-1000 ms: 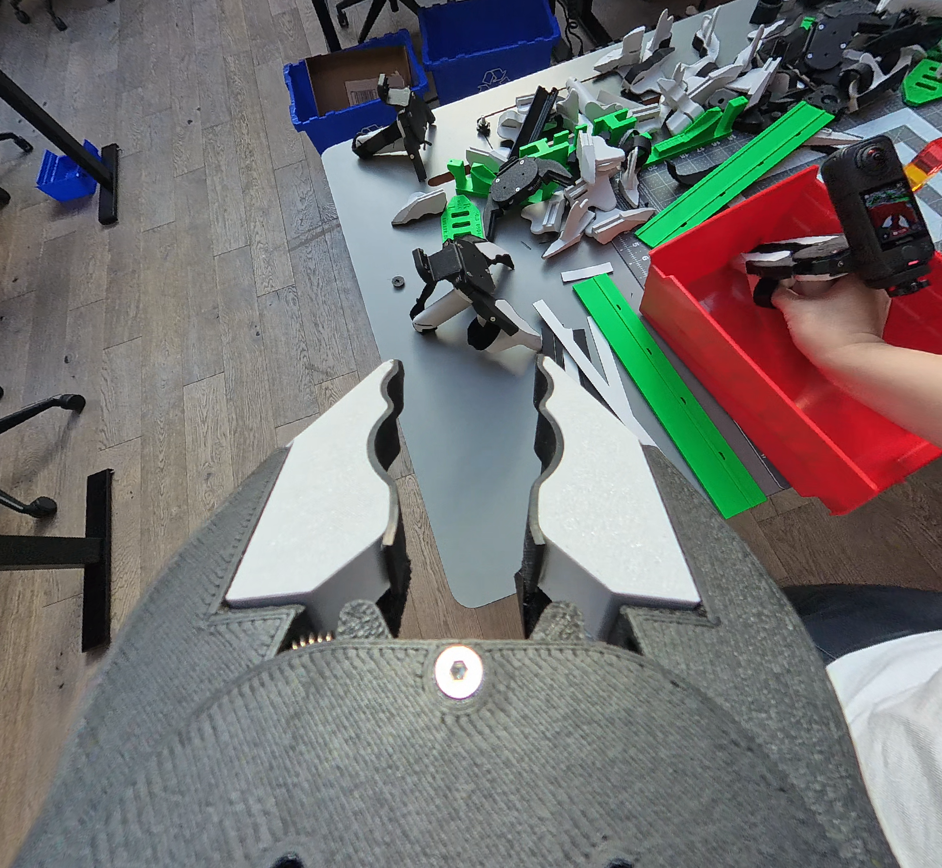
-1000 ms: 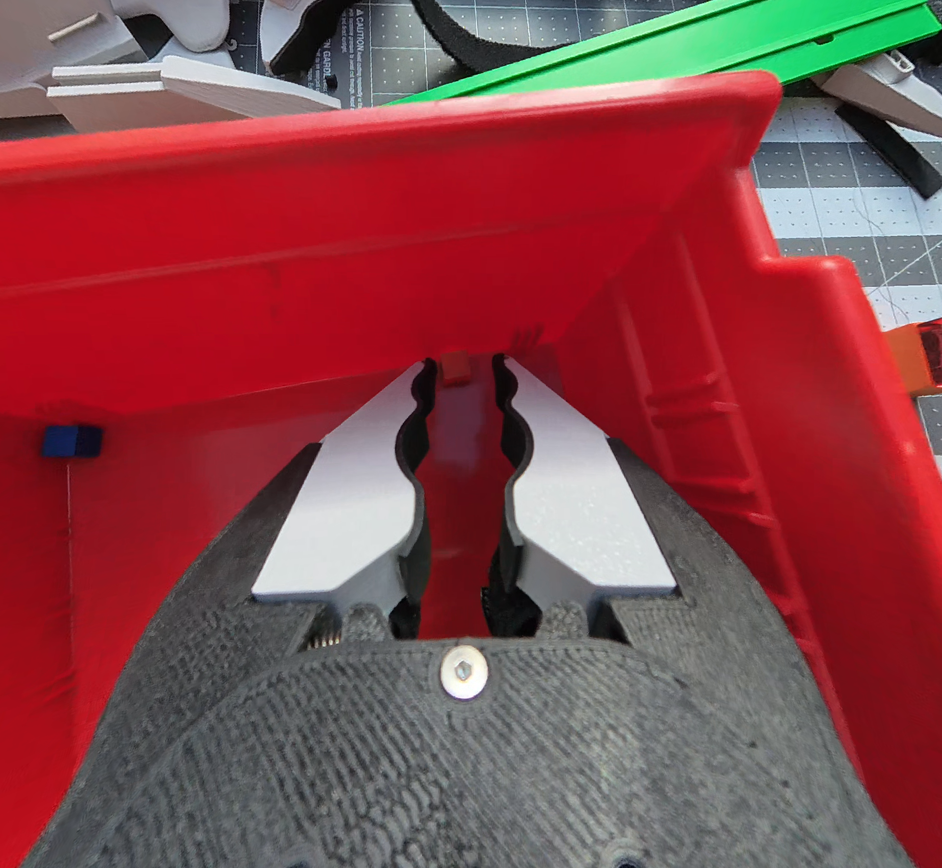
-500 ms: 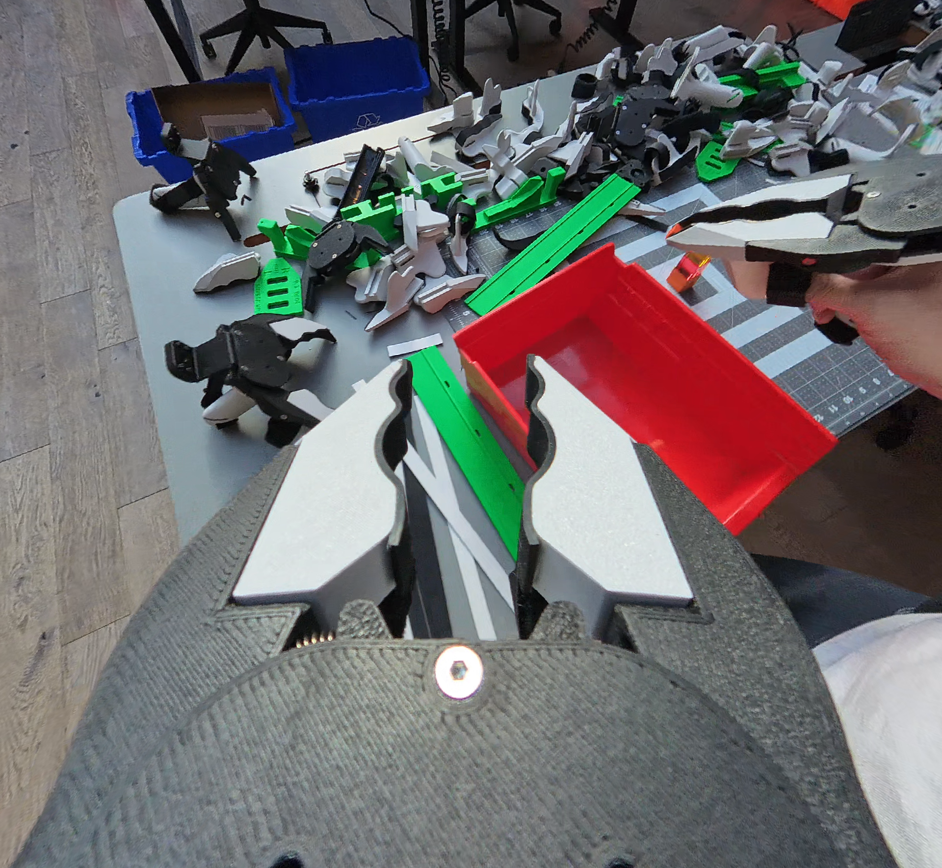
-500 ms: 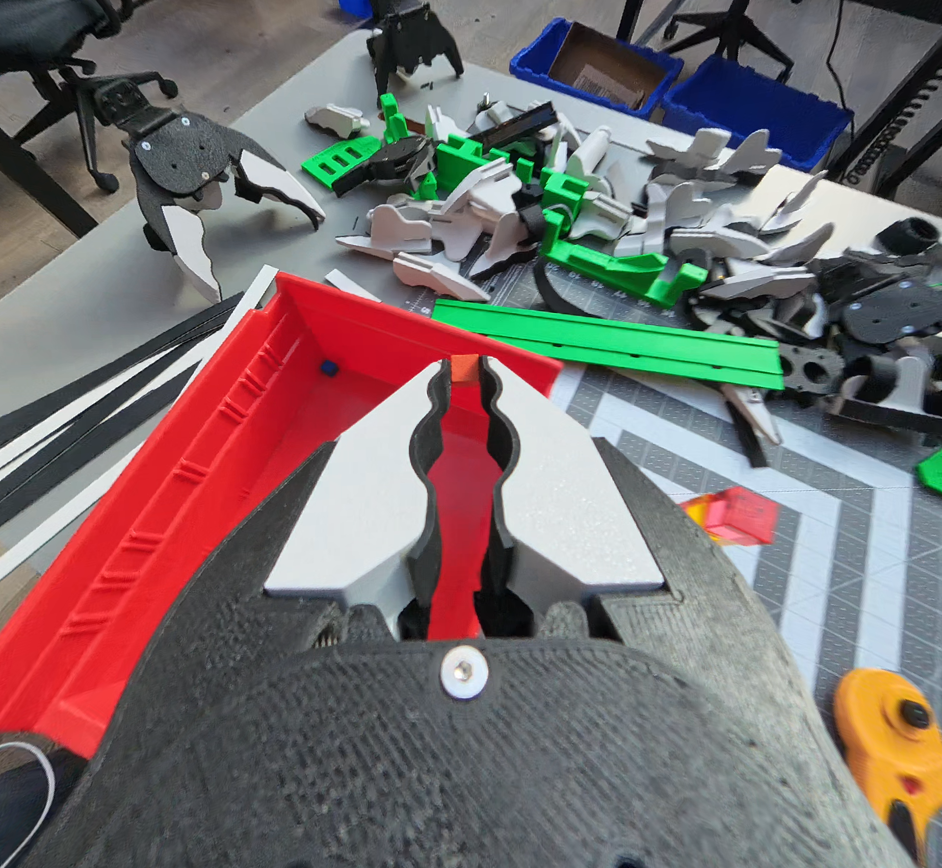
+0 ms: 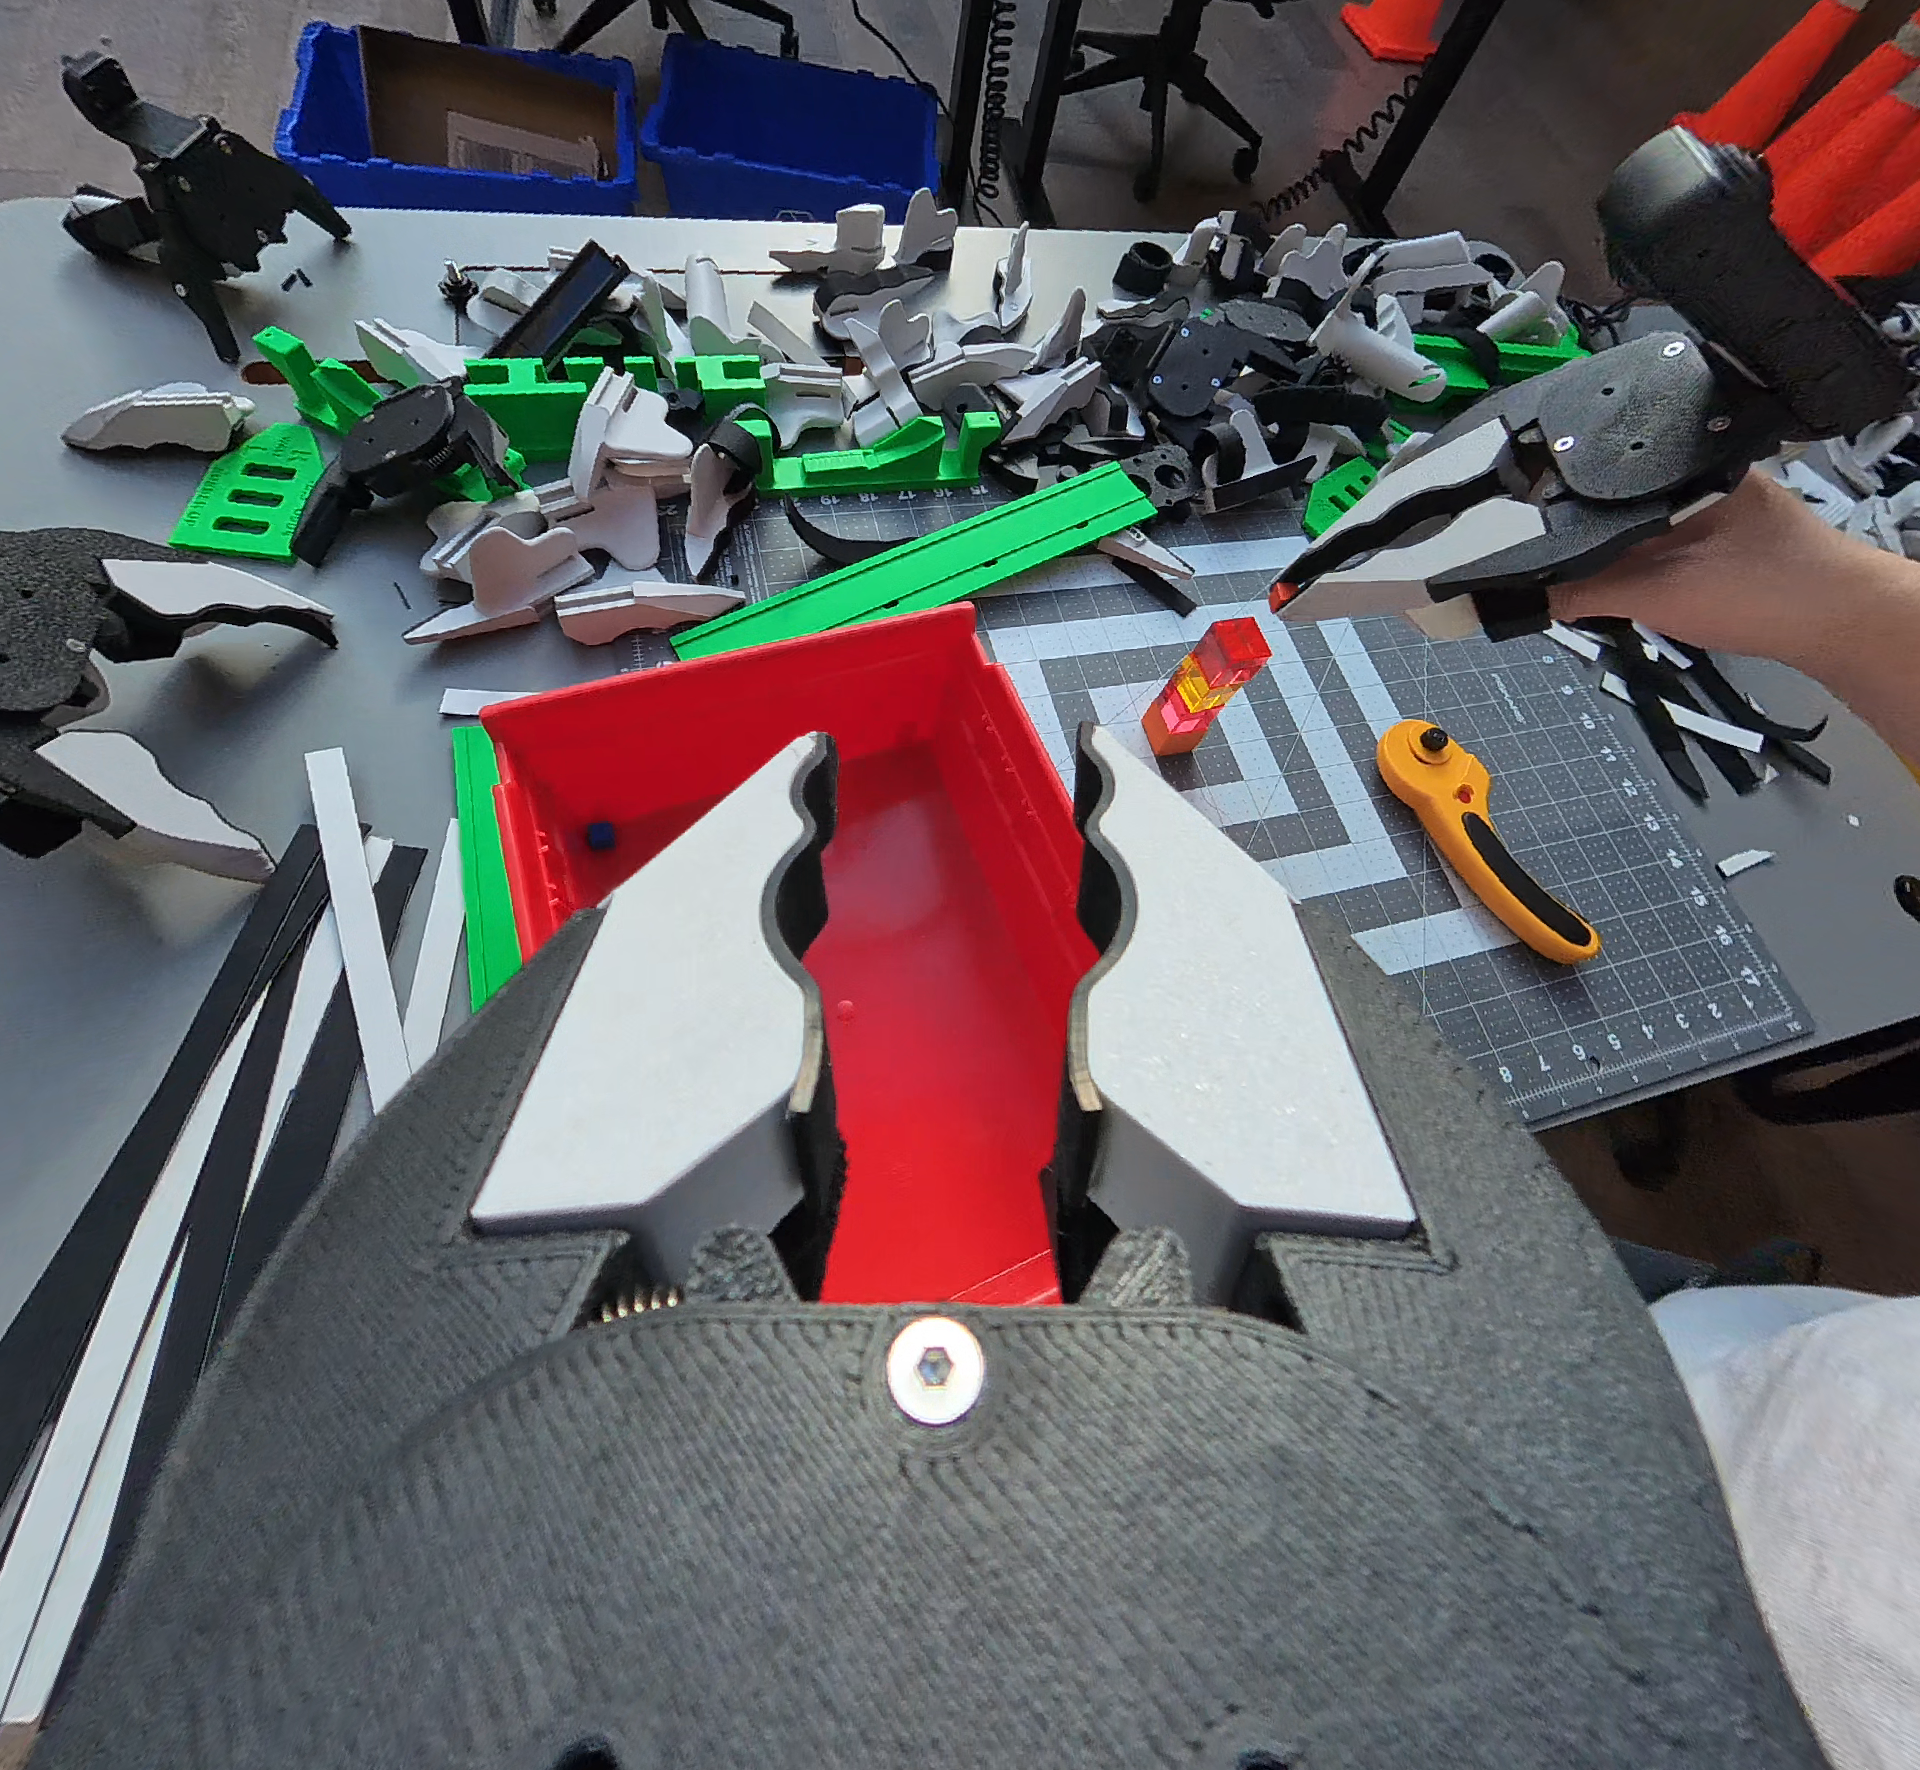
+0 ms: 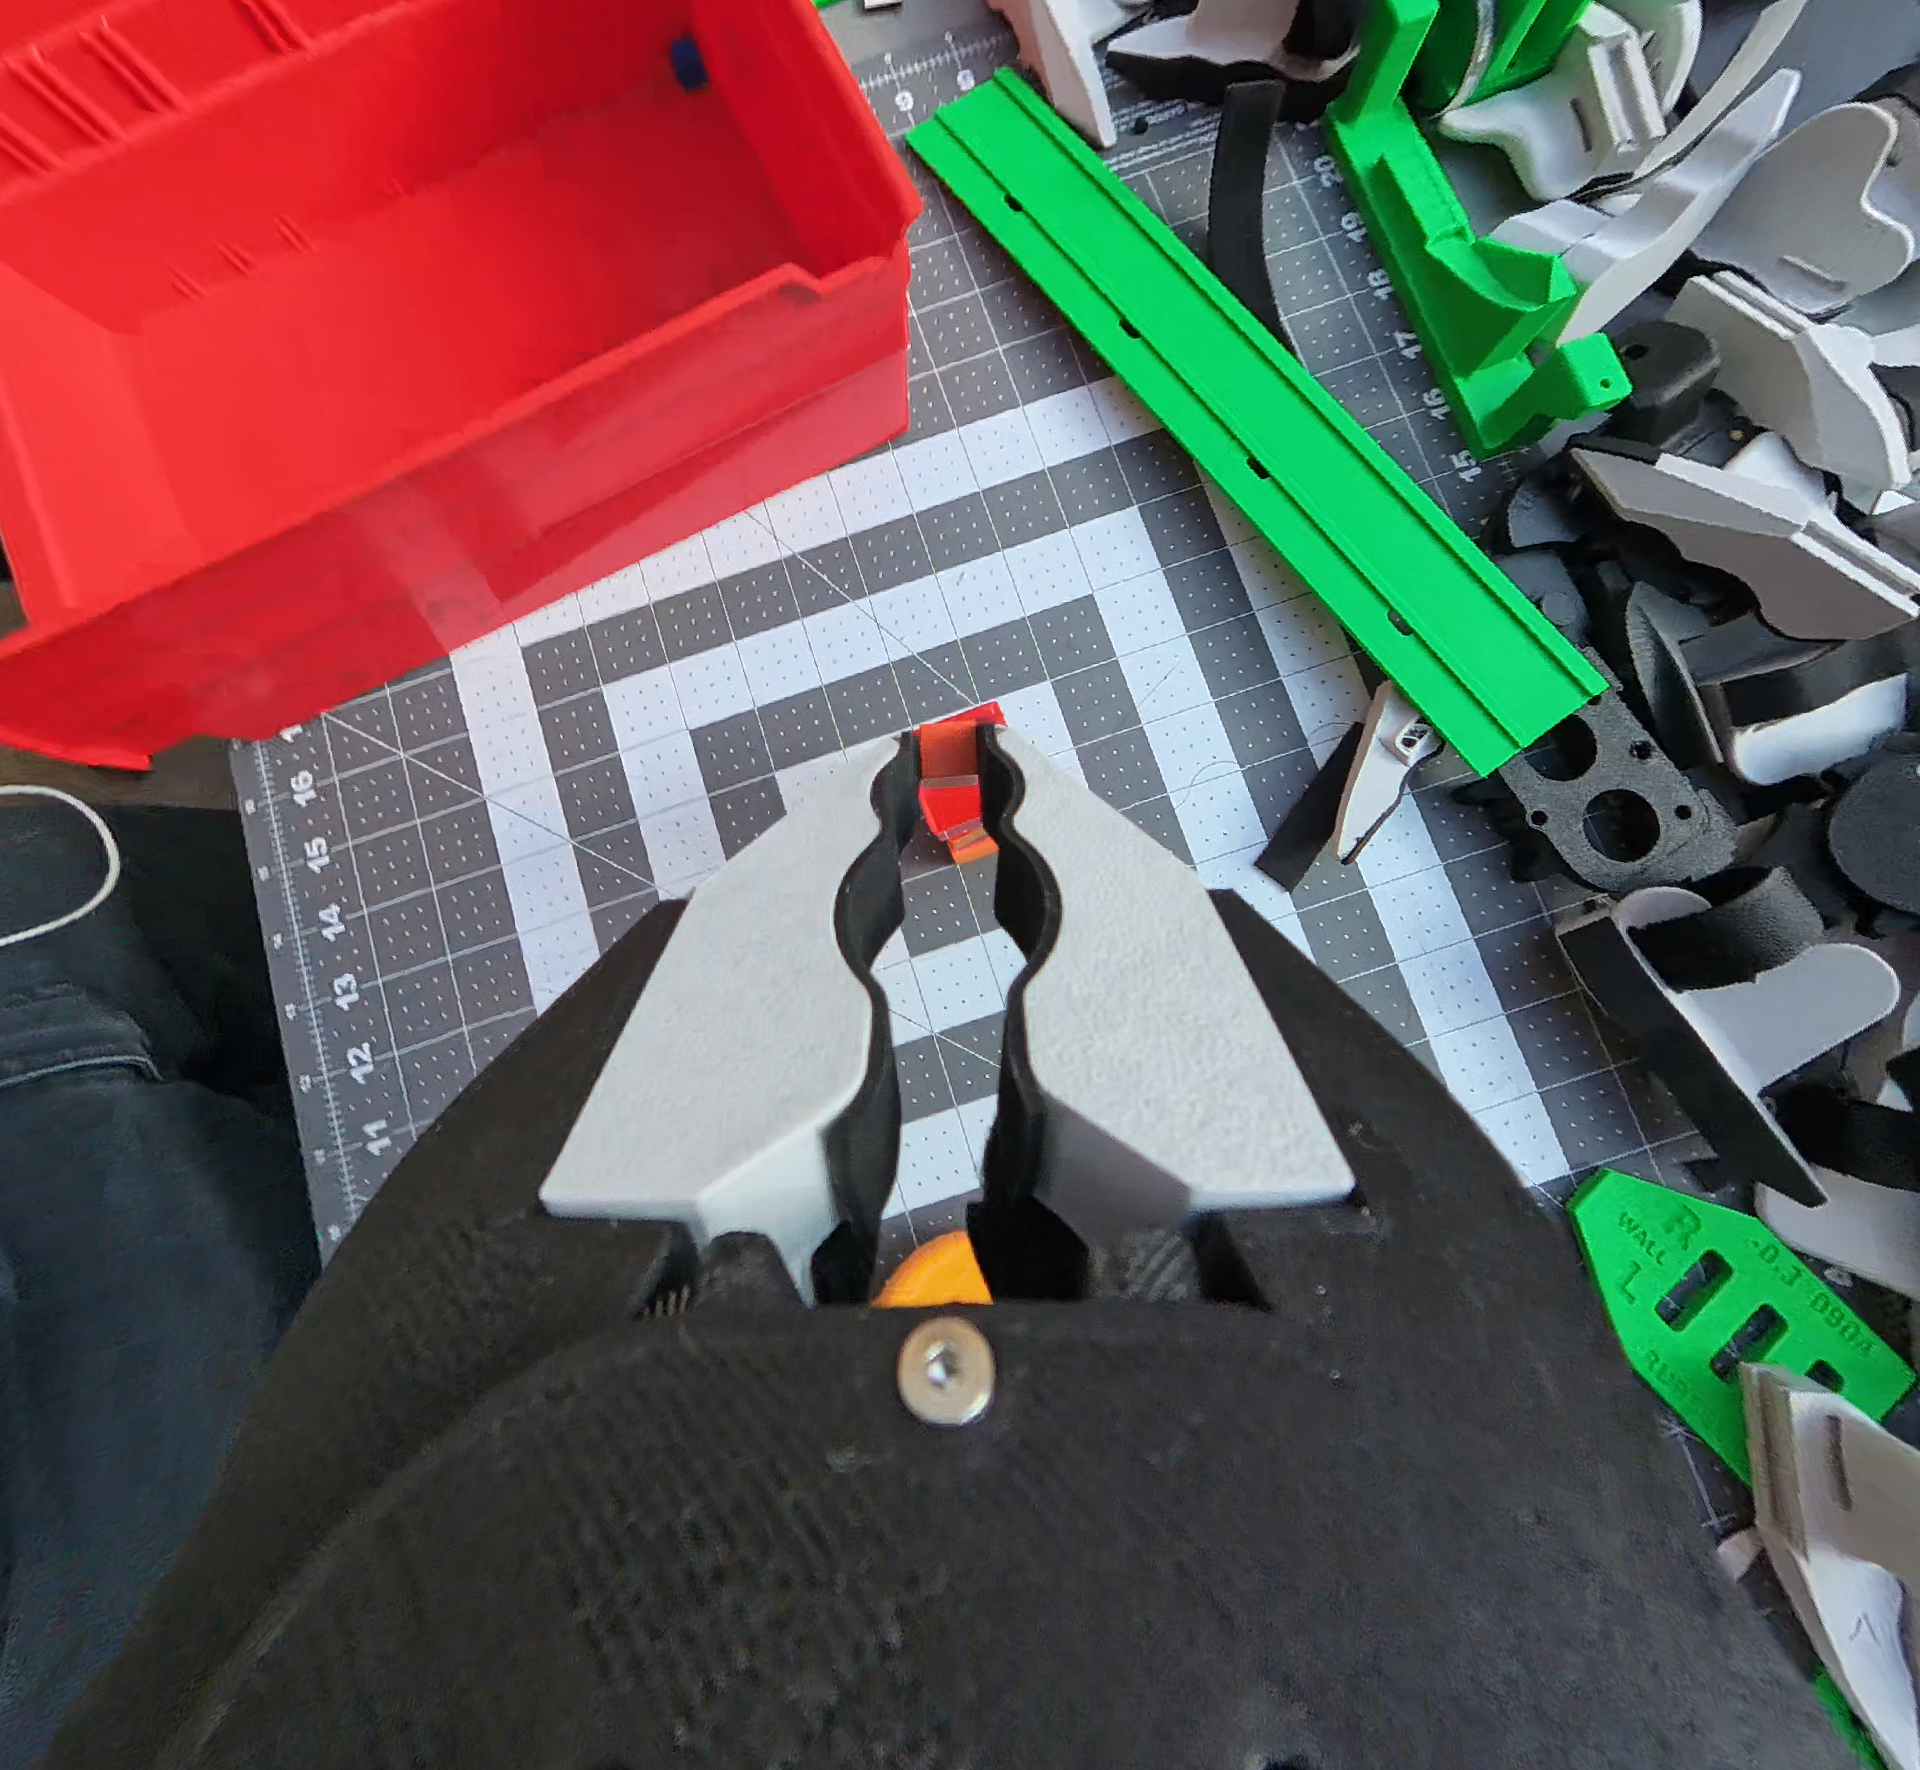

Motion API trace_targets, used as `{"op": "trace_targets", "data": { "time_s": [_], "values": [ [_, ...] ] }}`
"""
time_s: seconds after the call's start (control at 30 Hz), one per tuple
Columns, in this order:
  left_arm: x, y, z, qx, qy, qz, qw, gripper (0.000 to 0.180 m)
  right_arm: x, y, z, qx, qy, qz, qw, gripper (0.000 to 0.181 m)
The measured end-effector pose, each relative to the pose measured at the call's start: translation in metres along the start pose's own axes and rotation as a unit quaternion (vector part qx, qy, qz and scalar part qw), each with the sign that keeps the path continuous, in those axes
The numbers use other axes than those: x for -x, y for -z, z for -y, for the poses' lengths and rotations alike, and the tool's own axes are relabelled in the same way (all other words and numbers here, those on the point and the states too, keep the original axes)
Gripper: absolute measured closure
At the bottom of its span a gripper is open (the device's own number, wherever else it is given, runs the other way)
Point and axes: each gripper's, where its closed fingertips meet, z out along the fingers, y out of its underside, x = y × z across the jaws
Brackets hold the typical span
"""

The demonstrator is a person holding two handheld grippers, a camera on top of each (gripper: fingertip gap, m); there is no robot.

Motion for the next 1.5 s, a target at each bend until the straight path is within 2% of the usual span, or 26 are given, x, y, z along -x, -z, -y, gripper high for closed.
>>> {"op": "trace_targets", "data": {
  "time_s": [0.27,0.4,0.67,0.8,0.97,1.17,1.27,1.37,1.5],
  "values": [
    [-0.007,0.03,-0.025,-0.006,0.056,0.067,0.996,0.136,0.003,-0.016,-0.012,0.044,0.093,0.051,0.993,0.171],
    [-0.008,0.04,-0.034,-0.007,0.071,0.085,0.994,0.136,0.003,-0.02,-0.013,0.052,0.103,0.059,0.992,0.171],
    [-0.012,0.048,-0.044,-0.011,0.087,0.099,0.991,0.136,0.001,-0.015,-0.012,0.045,0.103,0.055,0.992,0.156],
    [-0.011,0.038,-0.059,0.021,0.079,0.096,0.992,0.137,0.005,0.006,-0.004,0.008,0.095,0.051,0.994,0.156],
    [0.035,-0.029,-0.103,0.139,0.062,0.133,0.979,0.138,0.019,0.042,0.012,-0.071,0.05,0.056,0.995,0.156],
    [0.106,-0.126,-0.112,0.137,0.102,0.227,0.959,0.143,0.026,0.073,0.017,-0.111,0.035,0.043,0.992,0.156],
    [0.134,-0.15,-0.129,0.135,0.069,0.289,0.945,0.147,0.027,0.091,0.01,-0.117,0.022,0.039,0.992,0.156],
    [0.145,-0.167,-0.137,0.126,0.007,0.301,0.945,0.148,0.026,0.107,-0.005,-0.113,0.003,0.035,0.993,0.156],
    [0.151,-0.185,-0.139,0.13,-0.072,0.291,0.945,0.132,0.017,0.119,-0.028,-0.108,-0.033,0.027,0.993,0.156]
  ]
}}
